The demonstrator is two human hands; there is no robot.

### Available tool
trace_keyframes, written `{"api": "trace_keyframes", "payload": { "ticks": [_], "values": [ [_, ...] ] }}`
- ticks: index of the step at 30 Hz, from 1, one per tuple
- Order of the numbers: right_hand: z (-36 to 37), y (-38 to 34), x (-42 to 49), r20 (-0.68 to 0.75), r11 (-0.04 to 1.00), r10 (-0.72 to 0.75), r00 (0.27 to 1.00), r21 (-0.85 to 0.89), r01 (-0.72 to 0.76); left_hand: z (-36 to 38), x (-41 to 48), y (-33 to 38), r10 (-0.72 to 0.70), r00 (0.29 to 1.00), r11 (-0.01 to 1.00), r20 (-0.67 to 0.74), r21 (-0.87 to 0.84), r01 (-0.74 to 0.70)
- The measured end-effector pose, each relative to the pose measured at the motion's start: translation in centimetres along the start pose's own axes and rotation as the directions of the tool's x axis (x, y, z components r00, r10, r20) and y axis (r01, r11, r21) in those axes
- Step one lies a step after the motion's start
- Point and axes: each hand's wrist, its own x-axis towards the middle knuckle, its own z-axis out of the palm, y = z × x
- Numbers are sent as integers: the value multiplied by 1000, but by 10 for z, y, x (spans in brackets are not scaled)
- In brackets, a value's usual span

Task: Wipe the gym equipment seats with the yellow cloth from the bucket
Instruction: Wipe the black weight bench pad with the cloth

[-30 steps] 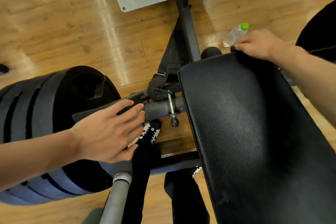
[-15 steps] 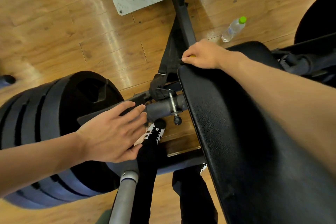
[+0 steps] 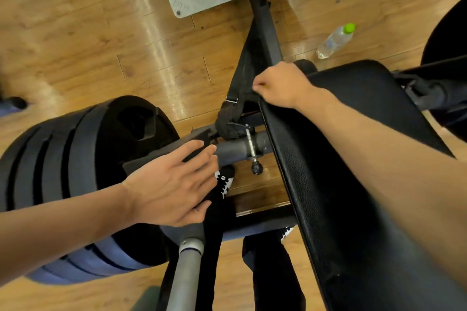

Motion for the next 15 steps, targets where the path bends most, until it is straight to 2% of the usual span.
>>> {"api": "trace_keyframes", "payload": {
  "ticks": [3,5,8,11,13,15],
  "values": [
    [1,-4,2,78,989,-147,986,36,144,1,-1,-2,4,1000,1000,2,1,-4],
    [-5,19,-7,39,988,-151,988,44,150,0,-1,-2,5,1000,1000,3,0,-5],
    [-21,84,-27,-68,997,61,996,-42,-64,0,0,-1,-1,1000,1000,2,-3,1],
    [-38,139,-51,-91,935,328,940,-112,-337,1,0,0,-6,1000,1000,-1,-4,6],
    [-38,134,-51,-97,908,404,910,-82,-411,2,0,-1,-4,1000,1000,-6,4,4],
    [-30,106,-41,-124,923,370,921,-64,-379,1,0,-2,3,1000,1000,-11,10,-3]
  ]
}}
